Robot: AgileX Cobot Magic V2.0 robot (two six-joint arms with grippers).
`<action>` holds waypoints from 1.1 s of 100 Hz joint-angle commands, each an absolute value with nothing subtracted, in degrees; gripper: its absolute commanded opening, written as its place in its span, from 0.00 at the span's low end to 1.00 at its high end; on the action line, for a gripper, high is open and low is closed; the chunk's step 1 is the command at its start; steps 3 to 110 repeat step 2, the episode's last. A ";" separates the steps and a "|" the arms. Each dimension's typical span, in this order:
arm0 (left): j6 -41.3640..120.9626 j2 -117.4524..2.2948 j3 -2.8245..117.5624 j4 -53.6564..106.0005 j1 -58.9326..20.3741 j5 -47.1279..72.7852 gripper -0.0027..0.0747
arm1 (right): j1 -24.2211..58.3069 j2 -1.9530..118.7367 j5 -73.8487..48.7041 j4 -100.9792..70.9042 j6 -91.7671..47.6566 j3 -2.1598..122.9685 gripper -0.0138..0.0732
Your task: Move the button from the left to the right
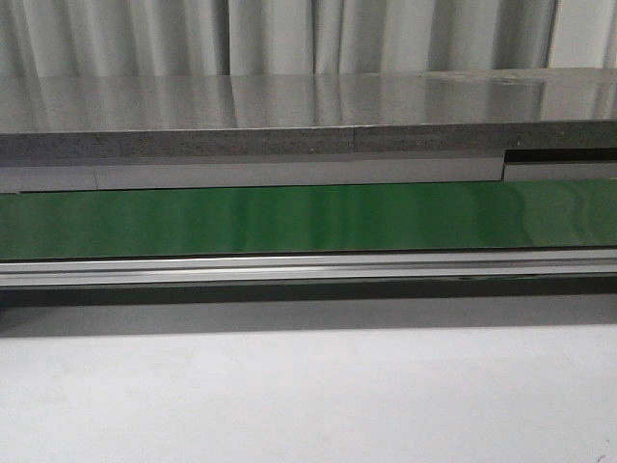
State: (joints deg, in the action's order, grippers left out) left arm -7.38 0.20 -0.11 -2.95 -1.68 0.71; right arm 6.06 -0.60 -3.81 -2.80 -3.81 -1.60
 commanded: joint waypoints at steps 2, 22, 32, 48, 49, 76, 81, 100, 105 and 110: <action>-8.03 1.88 -2.79 -2.96 -1.88 -3.91 0.01 | 6.20 -1.71 0.86 -2.00 -3.87 -0.60 0.08; -8.03 1.88 -2.79 -2.96 -1.88 -3.91 0.01 | 6.20 -1.71 0.86 -2.00 -3.87 -0.60 0.08; -8.03 1.88 -2.79 -2.96 -1.88 -3.91 0.01 | 6.20 -1.71 0.86 -2.00 -3.87 -0.60 0.08; -8.03 1.88 -2.79 -2.96 -1.88 -3.91 0.01 | 6.20 -1.71 0.86 -2.00 -3.87 -0.60 0.08; -8.03 1.88 -2.79 -2.96 -1.88 -3.91 0.01 | 6.20 -1.71 0.86 -2.00 -3.87 -0.60 0.08; -8.03 1.88 -2.79 -2.96 -1.88 -3.91 0.01 | 6.20 -1.71 0.86 -2.00 -3.87 -0.60 0.08; -8.03 1.88 -2.79 -2.96 -1.88 -3.91 0.01 | 6.20 -1.71 0.86 -2.00 -3.87 -0.60 0.08; -8.03 1.88 -2.79 -2.96 -1.88 -3.91 0.01 | 6.20 -1.71 0.86 -2.00 -3.87 -0.60 0.08; -8.03 1.88 -2.79 -2.96 -1.88 -3.91 0.01 | 6.20 -1.71 0.86 -2.00 -3.87 -0.60 0.08; -8.03 1.88 -2.79 -2.96 -1.88 -3.91 0.01 | 6.20 -1.71 0.86 -2.00 -3.87 -0.60 0.08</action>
